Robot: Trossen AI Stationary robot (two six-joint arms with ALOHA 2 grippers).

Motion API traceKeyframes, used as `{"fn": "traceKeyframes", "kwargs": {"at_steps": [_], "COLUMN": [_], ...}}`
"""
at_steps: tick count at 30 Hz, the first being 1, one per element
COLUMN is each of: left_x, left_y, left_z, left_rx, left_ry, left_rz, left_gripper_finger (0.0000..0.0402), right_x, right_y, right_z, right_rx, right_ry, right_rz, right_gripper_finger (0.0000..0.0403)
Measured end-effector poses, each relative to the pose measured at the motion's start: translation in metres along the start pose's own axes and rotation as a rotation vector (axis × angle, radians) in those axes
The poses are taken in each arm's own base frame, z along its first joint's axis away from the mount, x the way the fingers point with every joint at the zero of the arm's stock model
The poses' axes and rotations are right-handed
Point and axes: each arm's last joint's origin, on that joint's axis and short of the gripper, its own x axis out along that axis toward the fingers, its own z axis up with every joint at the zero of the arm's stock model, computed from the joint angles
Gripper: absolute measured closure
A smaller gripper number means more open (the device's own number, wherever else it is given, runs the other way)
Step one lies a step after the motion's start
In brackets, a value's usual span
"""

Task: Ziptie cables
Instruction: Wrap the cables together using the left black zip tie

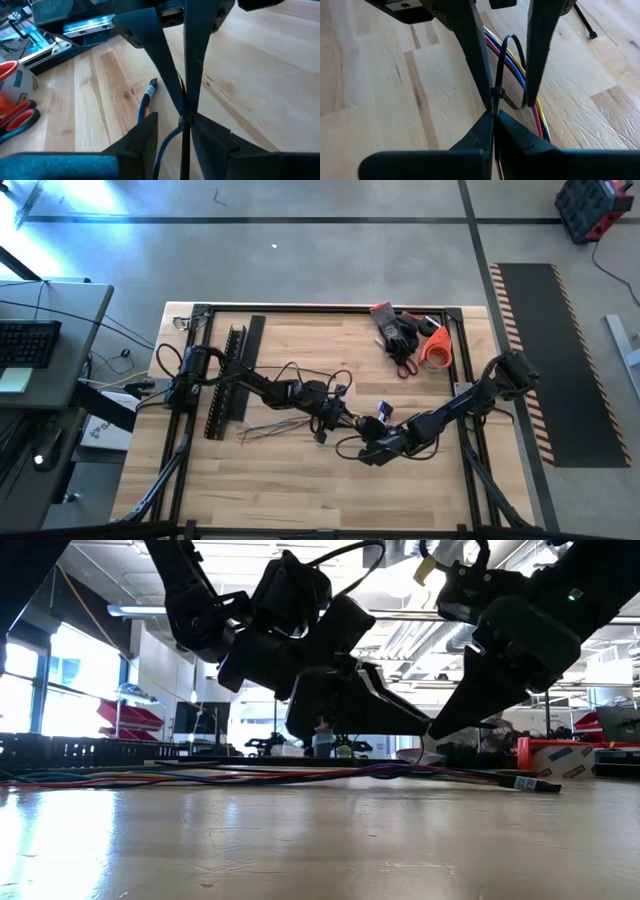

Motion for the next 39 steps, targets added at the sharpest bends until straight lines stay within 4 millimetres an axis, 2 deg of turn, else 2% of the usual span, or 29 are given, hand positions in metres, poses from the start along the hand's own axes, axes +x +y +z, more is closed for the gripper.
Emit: {"fn": "traceKeyframes", "kwargs": {"at_steps": [9, 13, 19, 25, 28, 30, 34, 36, 39], "left_x": [0.000, 0.000, -0.004, -0.008, -0.008, -0.008, -0.008, -0.008, -0.008], "left_y": [-0.001, -0.001, 0.009, 0.018, 0.019, 0.019, 0.019, 0.018, 0.017], "left_z": [0.000, 0.000, -0.003, -0.009, -0.012, -0.012, -0.012, -0.011, -0.011], "left_rx": [0.013, 0.014, 0.006, -0.021, -0.030, -0.031, -0.031, -0.037, -0.057], "left_ry": [-0.002, -0.005, 0.014, 0.035, 0.053, 0.056, 0.053, 0.052, 0.040], "left_rz": [-0.007, -0.011, -0.004, -0.022, -0.032, -0.033, -0.036, -0.042, -0.064], "left_gripper_finger": [0.0389, 0.0392, 0.0397, 0.0399, 0.0399, 0.0399, 0.0398, 0.0398, 0.0398], "right_x": [0.000, -0.004, -0.026, -0.056, -0.067, -0.069, -0.062, -0.055, -0.040], "right_y": [0.000, 0.003, 0.016, 0.033, 0.039, 0.042, 0.044, 0.040, 0.032], "right_z": [0.000, -0.004, -0.032, -0.064, -0.074, -0.073, -0.055, -0.045, -0.034], "right_rx": [0.001, 0.030, 0.114, 0.215, 0.224, 0.207, 0.067, -0.051, -0.166], "right_ry": [0.002, 0.007, 0.042, 0.078, 0.061, 0.009, -0.202, -0.242, -0.214], "right_rz": [-0.001, 0.004, -0.025, 0.014, 0.044, 0.059, 0.002, -0.050, -0.100], "right_gripper_finger": [0.0403, 0.0403, 0.0403, 0.0403, 0.0403, 0.0403, 0.0395, 0.0377, 0.0336]}}
